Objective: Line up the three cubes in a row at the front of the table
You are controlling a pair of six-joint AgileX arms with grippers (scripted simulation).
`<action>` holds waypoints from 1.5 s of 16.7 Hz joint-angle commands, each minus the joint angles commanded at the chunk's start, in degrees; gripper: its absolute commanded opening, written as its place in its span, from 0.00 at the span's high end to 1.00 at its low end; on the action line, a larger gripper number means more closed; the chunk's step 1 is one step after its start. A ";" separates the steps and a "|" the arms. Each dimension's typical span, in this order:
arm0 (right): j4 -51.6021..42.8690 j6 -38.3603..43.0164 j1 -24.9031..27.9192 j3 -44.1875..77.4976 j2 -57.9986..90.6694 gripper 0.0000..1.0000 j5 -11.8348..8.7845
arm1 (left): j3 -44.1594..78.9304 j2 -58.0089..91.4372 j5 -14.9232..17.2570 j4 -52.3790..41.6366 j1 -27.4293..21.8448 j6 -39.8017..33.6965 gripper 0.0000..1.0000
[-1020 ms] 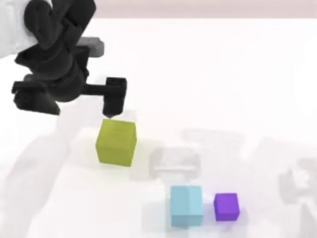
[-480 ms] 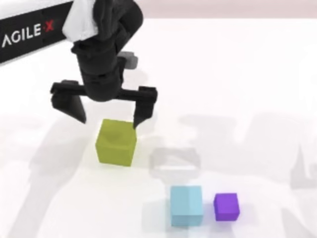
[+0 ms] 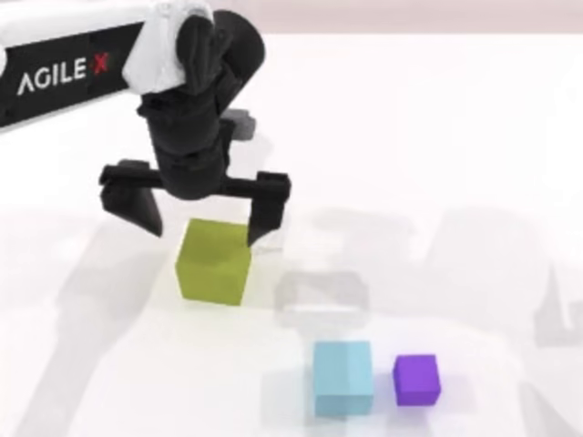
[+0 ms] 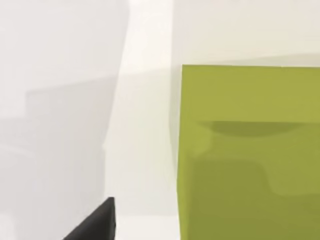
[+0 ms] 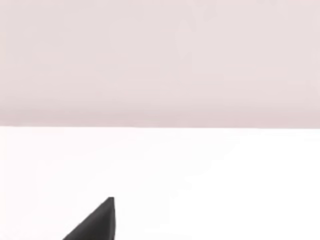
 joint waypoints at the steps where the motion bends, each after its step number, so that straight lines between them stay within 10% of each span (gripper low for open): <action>1: 0.00 0.00 0.00 0.00 0.00 0.00 0.00 | -1.46 0.77 0.00 2.42 -0.01 0.01 0.00; 11: 0.00 0.00 0.00 0.00 0.00 0.00 0.00 | -8.95 4.79 0.04 13.94 -0.05 0.00 0.00; 25: 0.00 0.00 0.00 0.00 0.00 0.00 0.00 | -8.95 4.79 0.04 13.94 -0.05 0.00 1.00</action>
